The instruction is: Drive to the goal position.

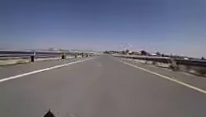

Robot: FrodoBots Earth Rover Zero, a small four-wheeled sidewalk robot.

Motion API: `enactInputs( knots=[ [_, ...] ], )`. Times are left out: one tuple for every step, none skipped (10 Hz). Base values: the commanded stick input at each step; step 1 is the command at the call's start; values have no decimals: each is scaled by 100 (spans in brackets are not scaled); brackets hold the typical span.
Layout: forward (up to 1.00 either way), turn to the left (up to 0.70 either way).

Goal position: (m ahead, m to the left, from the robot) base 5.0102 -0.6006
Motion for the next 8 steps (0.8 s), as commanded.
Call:
enactInputs(
  knots=[
    [100, 0],
    [100, 0],
    [100, 0],
    [100, 0],
    [100, 0],
    [100, 0],
    [100, 0],
    [100, 0]
  ],
)
